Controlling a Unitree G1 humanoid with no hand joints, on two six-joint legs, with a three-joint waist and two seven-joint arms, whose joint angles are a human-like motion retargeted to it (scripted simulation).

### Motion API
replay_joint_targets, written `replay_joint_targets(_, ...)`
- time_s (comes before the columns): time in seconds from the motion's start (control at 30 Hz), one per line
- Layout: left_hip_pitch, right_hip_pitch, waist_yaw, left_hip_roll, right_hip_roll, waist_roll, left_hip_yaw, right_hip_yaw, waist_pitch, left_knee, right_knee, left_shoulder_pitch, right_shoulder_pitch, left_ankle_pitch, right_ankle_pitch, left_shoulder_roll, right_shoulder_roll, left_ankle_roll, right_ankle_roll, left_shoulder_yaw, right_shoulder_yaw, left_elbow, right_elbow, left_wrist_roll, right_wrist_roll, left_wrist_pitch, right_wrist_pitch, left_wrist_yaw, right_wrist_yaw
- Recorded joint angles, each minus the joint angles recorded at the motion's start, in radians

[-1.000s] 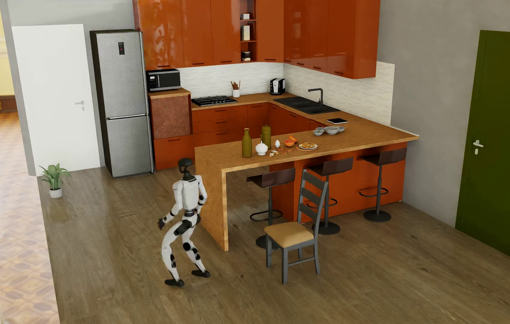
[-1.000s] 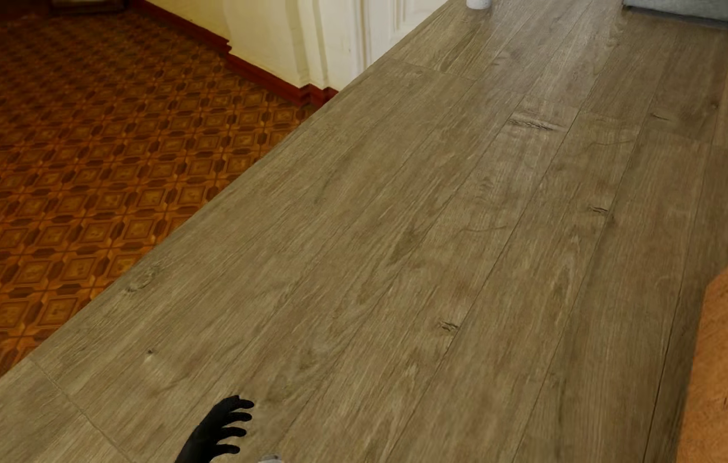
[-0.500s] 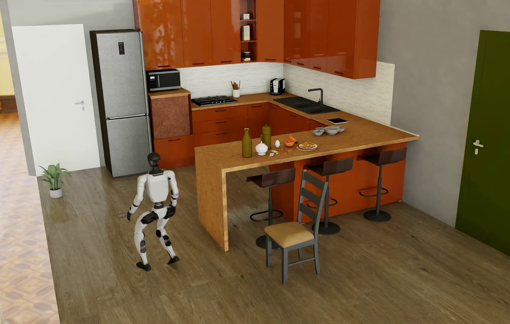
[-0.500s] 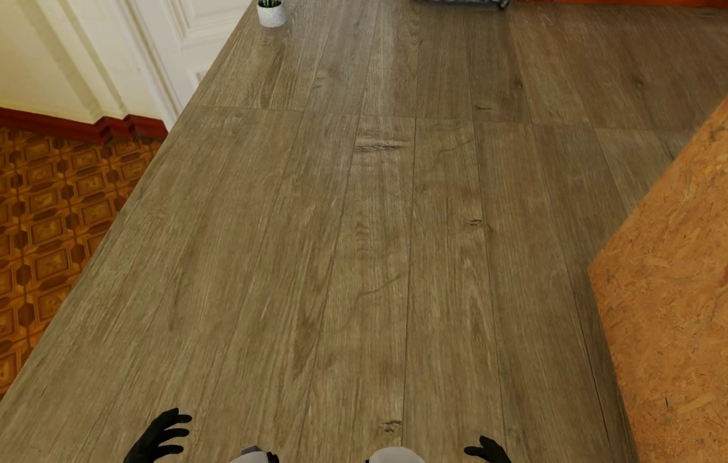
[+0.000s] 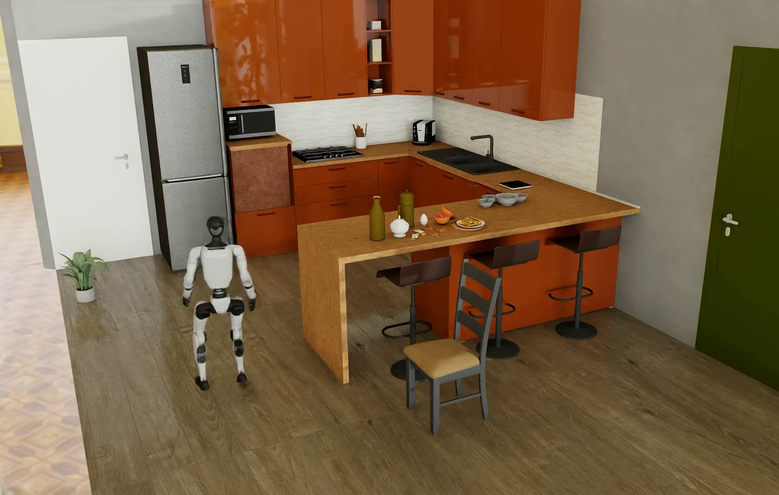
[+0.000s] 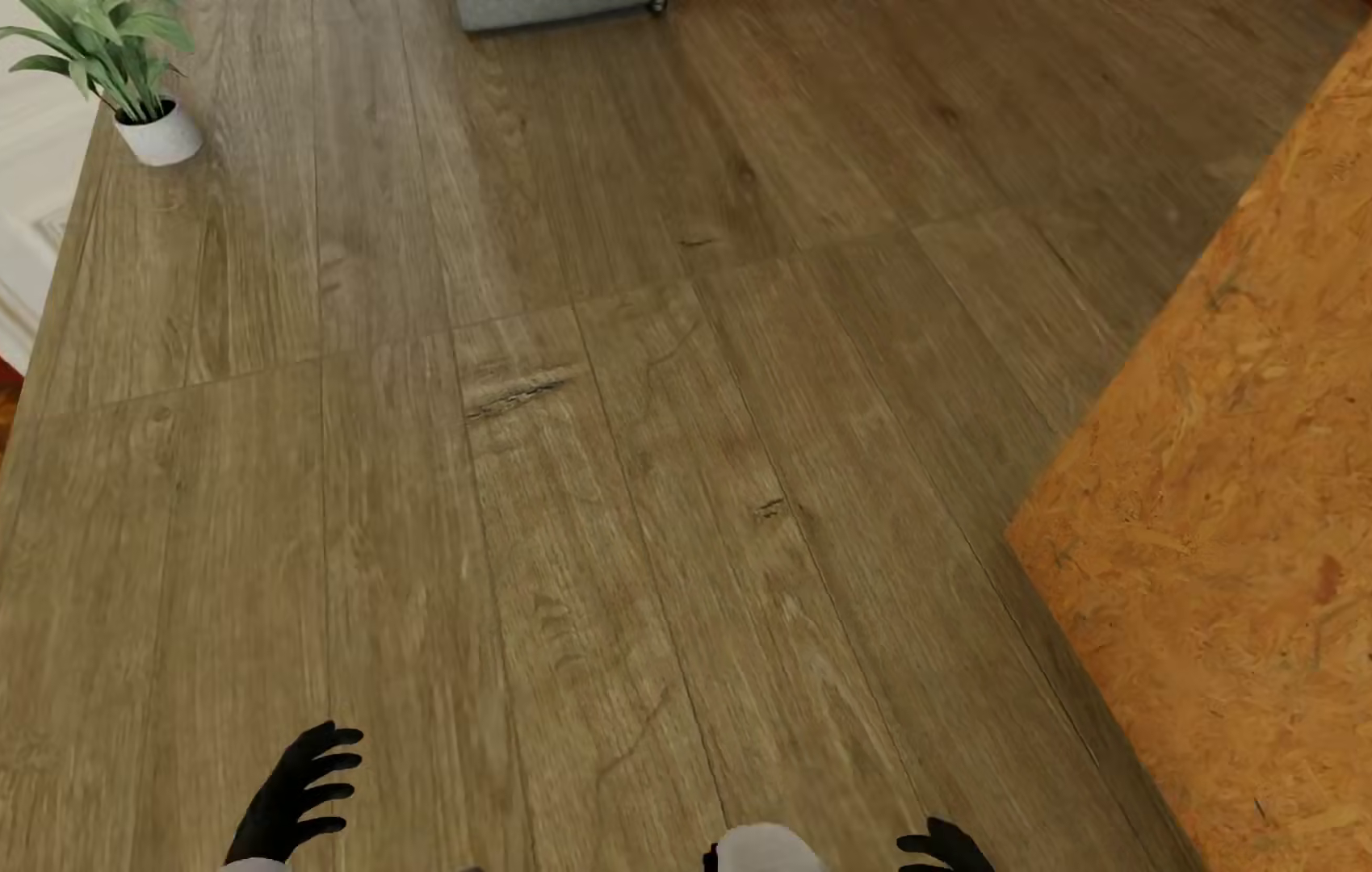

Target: Circle the counter

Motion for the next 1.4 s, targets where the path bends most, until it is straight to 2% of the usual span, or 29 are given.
replay_joint_targets(0.07, 0.094, -0.048, -0.082, 0.014, -0.057, -0.095, 0.046, -0.006, -0.047, 0.001, -0.235, -0.108, 0.107, -0.091, -0.169, -0.089, -0.018, -0.11, 0.035, -0.088, -0.028, -0.072, 0.0, -0.01, -0.004, 0.013, 0.044, 0.029, -0.008)
replay_joint_targets(0.1, 0.091, -0.006, -0.085, 0.033, -0.038, -0.118, 0.017, 0.001, -0.054, 0.124, -0.295, -0.153, 0.135, -0.106, -0.154, -0.124, -0.008, -0.103, 0.065, -0.12, 0.014, -0.064, 0.041, 0.012, -0.001, 0.007, 0.066, 0.019, -0.046)
replay_joint_targets(0.17, -0.039, 0.095, -0.018, -0.01, 0.014, -0.09, -0.119, 0.033, -0.047, 0.386, -0.314, -0.096, 0.086, 0.098, -0.224, -0.158, -0.008, -0.049, 0.069, -0.106, 0.094, -0.003, 0.094, 0.075, 0.041, -0.029, 0.107, -0.037, -0.112)
replay_joint_targets(0.23, -0.077, 0.157, 0.048, -0.026, 0.058, -0.016, -0.155, 0.065, -0.05, 0.113, -0.284, 0.049, 0.017, -0.047, -0.269, -0.089, 0.06, -0.044, 0.07, -0.029, 0.033, 0.03, -0.032, 0.132, 0.088, -0.051, 0.116, -0.09, -0.156)
replay_joint_targets(0.27, -0.042, 0.124, 0.046, -0.02, 0.053, -0.02, -0.129, 0.086, -0.058, 0.118, -0.157, 0.082, -0.019, -0.086, -0.226, -0.024, 0.085, -0.123, 0.048, -0.018, 0.029, 0.043, -0.025, 0.133, 0.103, -0.039, 0.088, -0.095, -0.148)
replay_joint_targets(0.3, 0.013, 0.079, 0.032, -0.008, 0.032, -0.032, -0.089, 0.065, -0.068, 0.105, -0.054, 0.094, -0.021, -0.129, -0.127, 0.006, 0.091, -0.116, -0.007, -0.011, 0.039, 0.032, 0.007, 0.113, 0.111, -0.004, 0.053, -0.077, -0.112)
replay_joint_targets(0.4, 0.224, -0.008, -0.104, 0.017, 0.008, -0.057, 0.008, -0.031, -0.086, -0.033, -0.093, -0.052, 0.063, -0.184, -0.124, -0.079, 0.024, -0.122, 0.038, -0.048, -0.013, -0.081, -0.034, 0.014, 0.088, 0.144, 0.021, 0.034, 0.04)
replay_joint_targets(0.43, 0.201, 0.009, -0.094, 0.01, -0.014, -0.072, -0.005, -0.009, -0.082, 0.106, -0.242, -0.135, 0.1, -0.132, -0.181, -0.122, 0.004, -0.145, 0.04, -0.081, 0.005, -0.087, 0.004, -0.005, 0.067, 0.114, 0.013, 0.04, 0.038)
replay_joint_targets(0.5, 0.038, 0.107, -0.025, -0.06, 0.022, -0.014, -0.112, 0.025, -0.071, 0.426, -0.327, -0.112, 0.089, 0.03, -0.249, -0.168, -0.026, -0.178, 0.025, -0.1, 0.067, -0.011, 0.134, 0.01, 0.043, -0.041, 0.03, -0.012, -0.024)
replay_joint_targets(0.53, -0.046, 0.168, 0.034, -0.076, 0.047, 0.027, -0.118, 0.05, -0.06, 0.414, -0.378, -0.033, 0.073, -0.037, -0.262, -0.146, -0.005, -0.184, 0.026, -0.059, 0.059, -0.007, 0.083, 0.044, 0.05, -0.078, 0.061, -0.06, -0.063)
replay_joint_targets(0.6, -0.169, 0.283, 0.126, -0.08, 0.079, 0.089, -0.105, 0.089, -0.026, 0.212, -0.412, 0.095, -0.012, -0.063, -0.288, -0.089, 0.025, -0.198, 0.048, -0.014, 0.046, -0.02, 0.015, 0.11, 0.031, -0.055, 0.121, -0.134, -0.163)
replay_joint_targets(0.67, -0.164, 0.207, 0.106, -0.052, 0.105, 0.12, -0.098, 0.082, -0.017, 0.026, -0.124, 0.111, -0.091, 0.083, -0.125, -0.022, 0.038, -0.219, 0.009, 0.016, 0.025, 0.057, -0.027, 0.118, 0.021, -0.04, 0.146, -0.131, -0.178)
replay_joint_targets(0.7, -0.117, 0.125, 0.063, -0.045, 0.075, 0.072, -0.054, 0.061, -0.011, 0.043, 0.028, 0.079, -0.096, 0.057, 0.043, 0.021, 0.043, -0.159, 0.004, 0.008, 0.03, 0.071, 0.001, 0.093, 0.021, -0.03, 0.139, -0.096, -0.139)
replay_joint_targets(0.73, -0.054, 0.042, 0.017, -0.037, 0.05, 0.021, -0.02, 0.026, -0.001, 0.033, 0.07, 0.003, -0.04, 0.013, 0.041, 0.028, 0.031, -0.04, 0.025, 0.018, 0.001, 0.028, 0.017, 0.059, 0.021, 0.003, 0.121, -0.049, -0.076)
replay_joint_targets(0.77, 0.011, -0.021, -0.042, -0.027, 0.02, -0.027, 0.009, 0.0, 0.001, 0.019, 0.024, -0.064, 0.028, -0.027, -0.047, 0.006, 0.014, -0.013, 0.04, 0.003, -0.017, -0.029, -0.019, 0.026, 0.009, 0.028, 0.115, -0.003, -0.023)
replay_joint_targets(0.8, 0.066, -0.059, -0.094, -0.009, -0.011, -0.065, 0.029, -0.007, -0.021, 0.01, -0.095, -0.114, 0.083, -0.071, -0.143, -0.032, 0.01, -0.094, 0.057, -0.028, -0.042, -0.093, -0.025, 0.0, -0.015, 0.041, 0.106, 0.032, 0.006)
replay_joint_targets(0.83, 0.052, -0.036, -0.088, -0.003, -0.029, -0.092, -0.002, 0.014, -0.041, 0.138, -0.268, -0.169, 0.125, -0.055, -0.14, -0.094, 0.003, -0.136, 0.062, -0.062, -0.003, -0.055, 0.038, -0.008, -0.041, 0.002, 0.088, 0.045, -0.006)
replay_joint_targets(0.9, -0.038, 0.068, -0.042, -0.02, 0.032, -0.057, -0.11, 0.024, -0.059, 0.337, -0.334, -0.104, 0.1, 0.056, -0.182, -0.127, -0.022, -0.161, 0.052, -0.16, 0.085, -0.011, 0.125, 0.017, -0.029, -0.084, 0.085, 0.015, -0.048)
replay_joint_targets(0.97, -0.101, 0.181, 0.061, -0.057, 0.08, 0.004, -0.117, 0.054, -0.053, 0.215, -0.385, 0.033, 0.068, -0.05, -0.233, -0.108, 0.044, -0.167, 0.061, -0.048, 0.021, -0.012, -0.006, 0.089, 0.043, -0.096, 0.07, -0.07, -0.093)
replay_joint_targets(1.0, -0.089, 0.193, 0.08, -0.055, 0.099, 0.025, -0.109, 0.075, -0.057, 0.11, -0.323, 0.088, 0.018, -0.022, -0.256, -0.069, 0.073, -0.159, 0.051, -0.002, 0.011, 0.028, -0.039, 0.116, 0.073, -0.104, 0.047, -0.103, -0.102)
replay_joint_targets(1.03, -0.047, 0.14, 0.058, -0.054, 0.085, 0.008, -0.071, 0.077, -0.059, 0.121, -0.164, 0.103, -0.034, -0.072, -0.18, -0.032, 0.073, -0.049, 0.025, 0.0, 0.051, 0.05, -0.01, 0.114, 0.094, -0.069, 0.016, -0.11, -0.088)
replay_joint_targets(1.07, 0.004, 0.079, 0.039, -0.05, 0.051, -0.016, -0.029, 0.052, -0.068, 0.106, -0.055, 0.096, -0.051, -0.109, -0.091, -0.009, 0.063, 0.006, -0.01, -0.016, 0.047, 0.035, 0.039, 0.096, 0.114, -0.006, -0.014, -0.1, -0.049)
replay_joint_targets(1.1, 0.065, 0.036, 0.004, -0.038, 0.011, -0.029, 0.003, 0.003, -0.078, 0.075, -0.03, 0.075, -0.013, -0.139, -0.059, -0.024, 0.052, -0.03, -0.049, -0.041, 0.026, 0.01, 0.025, 0.068, 0.128, 0.059, -0.025, -0.072, -0.003)
replay_joint_targets(1.17, 0.203, -0.031, -0.086, -0.024, -0.013, -0.061, 0.059, -0.036, -0.084, -0.007, -0.095, -0.051, 0.043, -0.184, -0.135, -0.071, 0.04, -0.036, 0.017, -0.05, -0.012, -0.047, -0.023, 0.005, 0.119, 0.147, 0.013, -0.01, 0.037)
replay_joint_targets(1.2, 0.264, -0.056, -0.12, -0.01, -0.003, -0.072, 0.081, -0.033, -0.09, -0.036, -0.151, -0.12, 0.077, -0.213, -0.17, -0.08, 0.035, -0.054, 0.06, -0.073, -0.013, -0.078, -0.044, -0.023, 0.108, 0.145, 0.034, 0.014, 0.018)
replay_joint_targets(1.23, 0.238, -0.047, -0.105, -0.014, -0.008, -0.085, 0.053, -0.02, -0.085, 0.113, -0.274, -0.171, 0.1, -0.172, -0.129, -0.122, 0.008, -0.077, 0.048, -0.081, 0.02, -0.087, -0.011, -0.039, 0.092, 0.088, 0.044, 0.021, -0.023)
replay_joint_targets(1.3, 0.033, 0.016, 0.0, -0.068, 0.027, -0.033, -0.094, 0.002, -0.075, 0.435, -0.319, -0.13, 0.082, 0.047, -0.146, -0.133, -0.013, -0.112, 0.028, -0.167, 0.074, -0.014, 0.167, -0.019, 0.079, -0.066, 0.05, -0.013, -0.111)
replay_joint_targets(1.33, -0.059, 0.058, 0.073, -0.1, 0.049, 0.009, -0.127, 0.029, -0.07, 0.437, -0.343, -0.046, 0.086, -0.001, -0.171, -0.117, -0.001, -0.126, 0.034, -0.109, 0.032, -0.006, 0.118, 0.023, 0.083, -0.067, 0.06, -0.055, -0.136)
replay_joint_targets(1.4, -0.208, 0.177, 0.165, -0.076, 0.09, 0.097, -0.124, 0.081, -0.06, 0.36, -0.419, 0.091, 0.015, -0.067, -0.214, -0.106, 0.01, -0.156, 0.049, 0.006, 0.043, 0.001, 0.058, 0.116, 0.059, 0.04, 0.058, -0.123, -0.156)
